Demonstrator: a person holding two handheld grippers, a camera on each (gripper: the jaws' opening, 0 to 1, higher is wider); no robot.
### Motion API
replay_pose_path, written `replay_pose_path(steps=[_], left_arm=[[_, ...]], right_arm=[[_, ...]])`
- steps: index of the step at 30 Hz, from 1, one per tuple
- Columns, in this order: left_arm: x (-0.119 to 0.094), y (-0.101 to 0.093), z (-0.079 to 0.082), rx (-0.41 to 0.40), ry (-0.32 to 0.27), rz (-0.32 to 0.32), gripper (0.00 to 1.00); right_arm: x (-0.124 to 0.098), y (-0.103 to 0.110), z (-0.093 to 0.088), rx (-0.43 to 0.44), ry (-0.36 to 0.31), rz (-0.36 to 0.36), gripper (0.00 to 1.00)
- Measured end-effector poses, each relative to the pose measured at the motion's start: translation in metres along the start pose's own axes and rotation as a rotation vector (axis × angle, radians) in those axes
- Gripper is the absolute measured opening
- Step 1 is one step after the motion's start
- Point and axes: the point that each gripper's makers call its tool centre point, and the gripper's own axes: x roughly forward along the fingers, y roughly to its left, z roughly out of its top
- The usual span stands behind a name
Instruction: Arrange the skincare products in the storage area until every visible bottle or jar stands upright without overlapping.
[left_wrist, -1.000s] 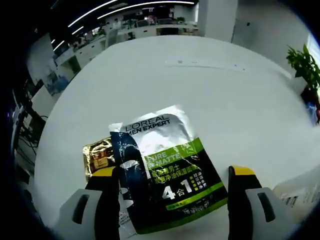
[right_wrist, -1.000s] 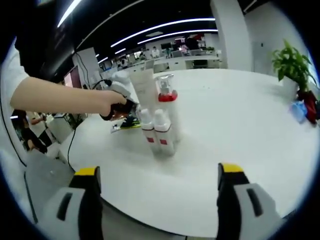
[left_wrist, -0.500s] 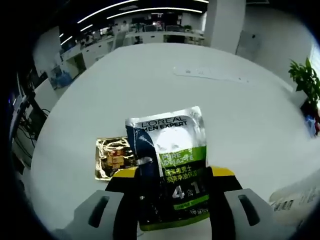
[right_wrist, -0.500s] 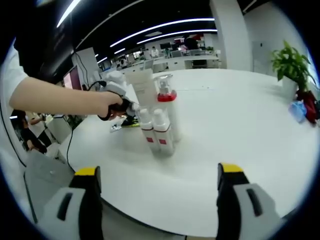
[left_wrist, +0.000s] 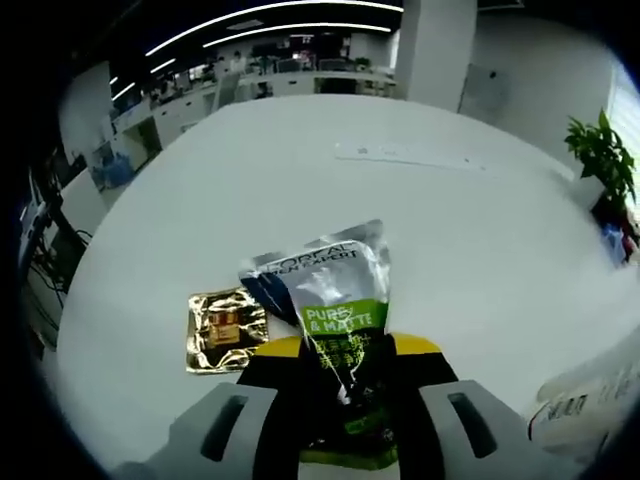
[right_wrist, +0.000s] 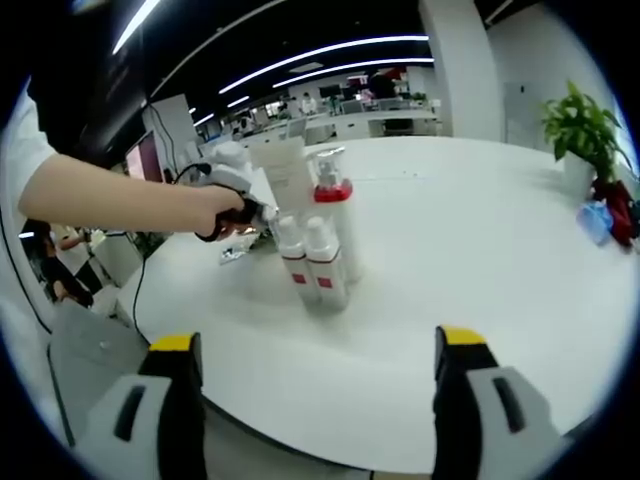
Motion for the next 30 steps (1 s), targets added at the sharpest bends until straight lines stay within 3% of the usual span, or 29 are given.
replay_pose_path(steps=[6,12,16,30], left_arm=[[0.000,-0.003,0.001,0.029,-0.015,-0.041,0.16],[-0.009,-0.002,-0.004,-0.007,-0.028,-0.092,0.13],[-0.024,-0.003,-0.002,-0.024,-0.060,-0.136,0.12],[-0.085,-0.007,-0.013,0.062,-0.133,-0.240,0.12]], right_arm=[[0.000,0.000,0.000,-0.004,0.003,0.001,0.96],[0.000,0.001,0.000,-0.004,0.004,0.005,0.96],[0.001,0.002,0.000,-0.006,0.006,0.010,0.95],[-0.003,0.003,0.006,0.031,-0.027,0.021,0.92]])
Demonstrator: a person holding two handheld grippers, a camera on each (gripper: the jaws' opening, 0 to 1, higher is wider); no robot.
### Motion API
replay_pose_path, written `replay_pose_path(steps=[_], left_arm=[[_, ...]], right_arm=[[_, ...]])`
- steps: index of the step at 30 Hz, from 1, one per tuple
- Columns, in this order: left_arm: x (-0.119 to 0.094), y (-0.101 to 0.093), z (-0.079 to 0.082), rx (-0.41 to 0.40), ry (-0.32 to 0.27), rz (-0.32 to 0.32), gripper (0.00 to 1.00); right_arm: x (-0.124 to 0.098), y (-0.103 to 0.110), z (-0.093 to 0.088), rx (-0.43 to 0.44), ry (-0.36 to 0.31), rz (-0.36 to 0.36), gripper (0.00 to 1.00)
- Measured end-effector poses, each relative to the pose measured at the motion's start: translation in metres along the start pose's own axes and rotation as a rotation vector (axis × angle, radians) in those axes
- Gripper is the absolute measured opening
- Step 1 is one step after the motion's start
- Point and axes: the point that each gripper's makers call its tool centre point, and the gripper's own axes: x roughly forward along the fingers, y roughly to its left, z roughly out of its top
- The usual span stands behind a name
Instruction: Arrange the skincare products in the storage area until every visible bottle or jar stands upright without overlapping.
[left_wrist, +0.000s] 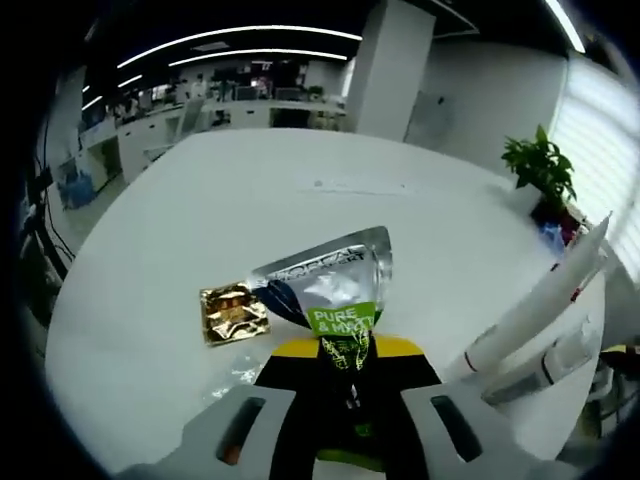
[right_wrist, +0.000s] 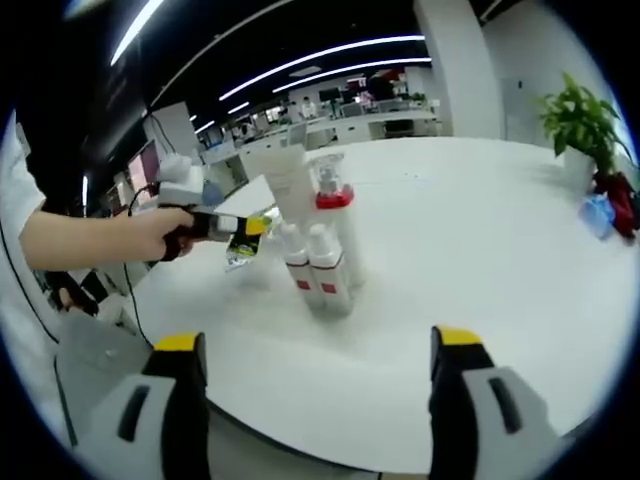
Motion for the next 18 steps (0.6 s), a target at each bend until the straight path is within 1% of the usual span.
replay_pose_path(steps=[7,11,15,18], left_arm=[[-0.033,-0.014,-0.006,0.034,-0.019,-0.057,0.12],[-0.056,-0.025,-0.015,0.066,-0.021,-0.098,0.12],[-0.079,-0.032,-0.025,0.090,-0.024,-0.121,0.12],[-0.092,-0.036,-0.029,0.110,-0.028,-0.130,0.12]], right_arm=[[-0.004,0.004,0.005,0.021,-0.025,0.007,0.89],[-0.004,0.009,0.007,0.024,-0.028,0.020,0.87],[-0.003,0.017,0.009,0.031,-0.035,0.044,0.84],[-0.002,0.025,0.010,0.030,-0.034,0.064,0.81]])
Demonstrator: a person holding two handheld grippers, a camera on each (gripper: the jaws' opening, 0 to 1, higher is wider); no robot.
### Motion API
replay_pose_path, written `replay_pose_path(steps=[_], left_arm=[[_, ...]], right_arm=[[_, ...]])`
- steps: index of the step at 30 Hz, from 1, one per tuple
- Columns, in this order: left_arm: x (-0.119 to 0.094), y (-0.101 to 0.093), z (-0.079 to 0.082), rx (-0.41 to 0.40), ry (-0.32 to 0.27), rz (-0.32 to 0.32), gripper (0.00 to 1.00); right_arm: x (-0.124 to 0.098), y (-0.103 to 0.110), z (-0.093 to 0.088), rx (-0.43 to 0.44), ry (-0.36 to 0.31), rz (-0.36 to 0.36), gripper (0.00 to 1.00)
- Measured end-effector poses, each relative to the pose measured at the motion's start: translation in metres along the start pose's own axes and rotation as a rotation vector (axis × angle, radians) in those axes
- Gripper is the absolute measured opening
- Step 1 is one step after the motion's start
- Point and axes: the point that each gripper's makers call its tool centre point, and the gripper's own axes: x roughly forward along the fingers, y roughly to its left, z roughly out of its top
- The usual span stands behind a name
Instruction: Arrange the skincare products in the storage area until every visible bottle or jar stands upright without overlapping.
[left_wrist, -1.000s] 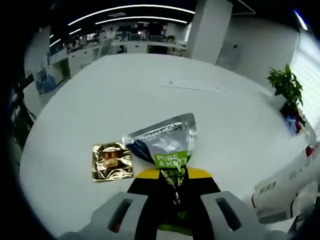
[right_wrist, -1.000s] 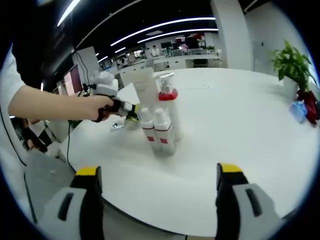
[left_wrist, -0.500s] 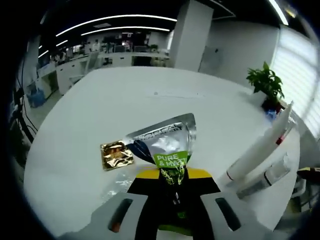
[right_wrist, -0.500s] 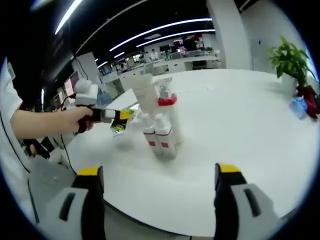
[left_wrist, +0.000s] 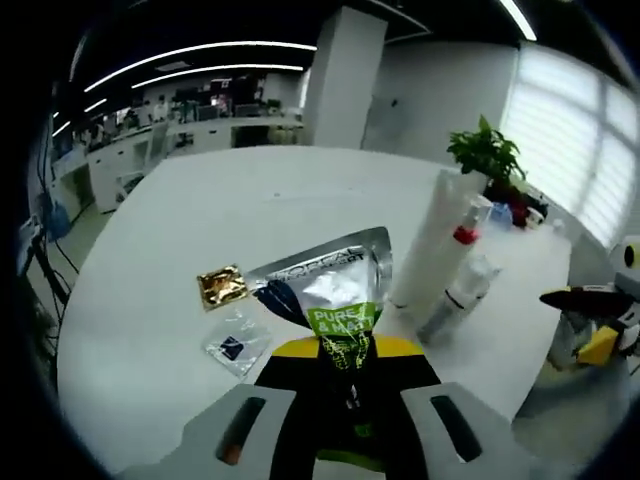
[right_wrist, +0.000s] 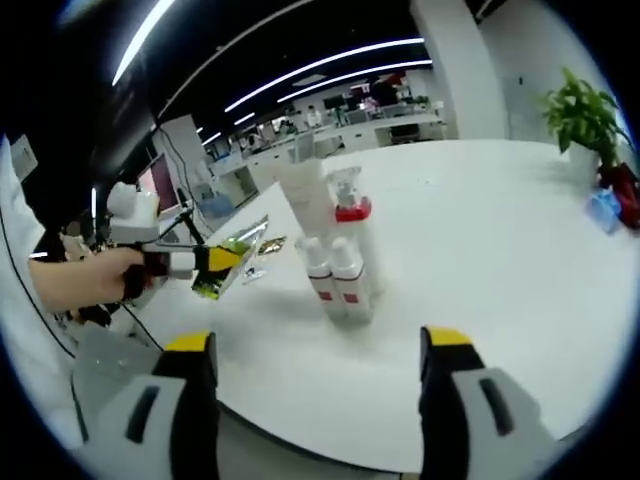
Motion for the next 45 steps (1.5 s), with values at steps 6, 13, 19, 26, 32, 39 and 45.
replay_pose_path(steps=[6,13,19,26,32,39,45], left_arm=[[-0.018,-0.013,-0.001,0.060,-0.011,-0.031,0.12],[-0.030,-0.035,0.003,0.112,-0.041,-0.087,0.12],[-0.037,-0.052,0.003,0.142,-0.061,-0.137,0.12],[-0.047,-0.074,0.007,0.186,-0.088,-0.202,0.12],[-0.051,-0.092,0.004,0.242,-0.091,-0.244,0.13],[-0.057,-0.112,0.002,0.265,-0.099,-0.295,0.13],[-0.058,-0.118,0.000,0.275,-0.097,-0.315,0.13]], right_arm=[[0.004,0.018,0.001,-0.007,0.007,0.061,0.71],[0.006,0.036,0.008,0.023,-0.018,0.135,0.67],[0.007,0.053,0.018,0.062,-0.046,0.207,0.57],[0.013,0.072,0.037,0.185,-0.129,0.290,0.54],[0.020,0.075,0.053,0.295,-0.195,0.296,0.51],[0.025,0.072,0.058,0.411,-0.235,0.297,0.45],[0.023,0.067,0.052,0.492,-0.235,0.287,0.36]])
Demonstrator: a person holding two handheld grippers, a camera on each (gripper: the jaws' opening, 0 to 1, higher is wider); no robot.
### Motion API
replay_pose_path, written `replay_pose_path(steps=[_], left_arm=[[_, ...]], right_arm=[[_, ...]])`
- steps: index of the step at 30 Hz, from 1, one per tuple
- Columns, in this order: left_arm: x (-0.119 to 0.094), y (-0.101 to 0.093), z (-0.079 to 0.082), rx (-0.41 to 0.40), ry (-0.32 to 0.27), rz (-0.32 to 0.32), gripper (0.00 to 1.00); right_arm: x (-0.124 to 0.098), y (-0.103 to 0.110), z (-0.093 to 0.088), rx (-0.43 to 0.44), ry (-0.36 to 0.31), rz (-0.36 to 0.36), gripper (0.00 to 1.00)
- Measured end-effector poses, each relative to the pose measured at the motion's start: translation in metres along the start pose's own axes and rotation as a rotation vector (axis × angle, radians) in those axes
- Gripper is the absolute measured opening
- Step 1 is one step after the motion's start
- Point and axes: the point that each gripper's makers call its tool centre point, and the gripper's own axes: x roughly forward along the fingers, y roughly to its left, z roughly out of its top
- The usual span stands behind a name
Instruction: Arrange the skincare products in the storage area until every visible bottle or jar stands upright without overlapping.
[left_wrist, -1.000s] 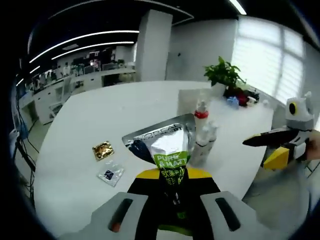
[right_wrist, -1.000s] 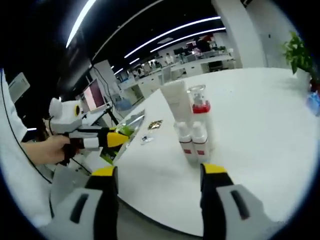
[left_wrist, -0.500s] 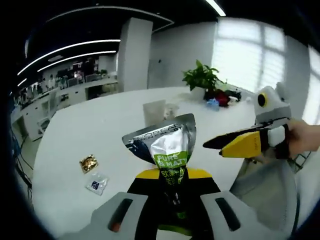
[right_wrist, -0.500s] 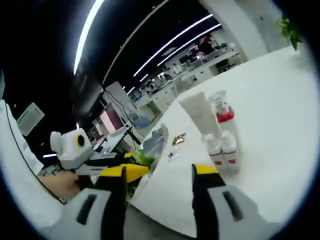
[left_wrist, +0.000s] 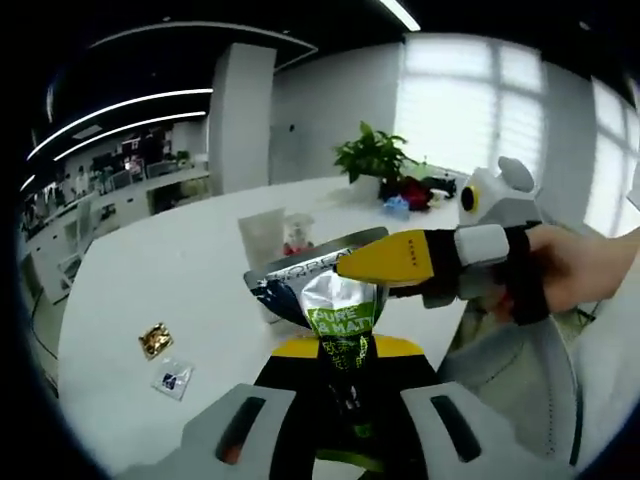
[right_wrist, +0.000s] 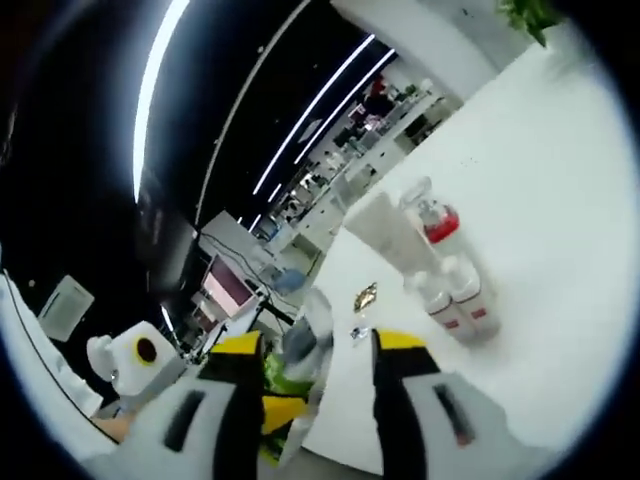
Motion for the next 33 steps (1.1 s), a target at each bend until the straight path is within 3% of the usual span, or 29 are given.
replay_pose_path(steps=[5,7,15,22,33], left_arm=[[-0.001,-0.001,-0.001,0.000,0.003,-0.005,0.13],[-0.001,-0.002,-0.002,0.004,0.009,-0.005,0.13],[-0.003,-0.004,-0.003,-0.004,0.004,-0.030,0.23],[-0.003,-0.008,-0.003,-0.007,0.010,-0.044,0.43],[-0.011,-0.004,-0.003,-0.021,0.011,-0.059,0.50]], right_arm=[[-0.002,0.000,0.001,0.046,-0.019,0.006,0.23],[-0.002,0.005,0.002,0.059,-0.027,0.024,0.13],[-0.006,0.012,0.007,0.100,-0.064,0.074,0.05],[-0.008,0.014,0.006,0.084,-0.061,0.079,0.01],[-0.013,0.018,0.012,0.060,-0.062,0.114,0.01]])
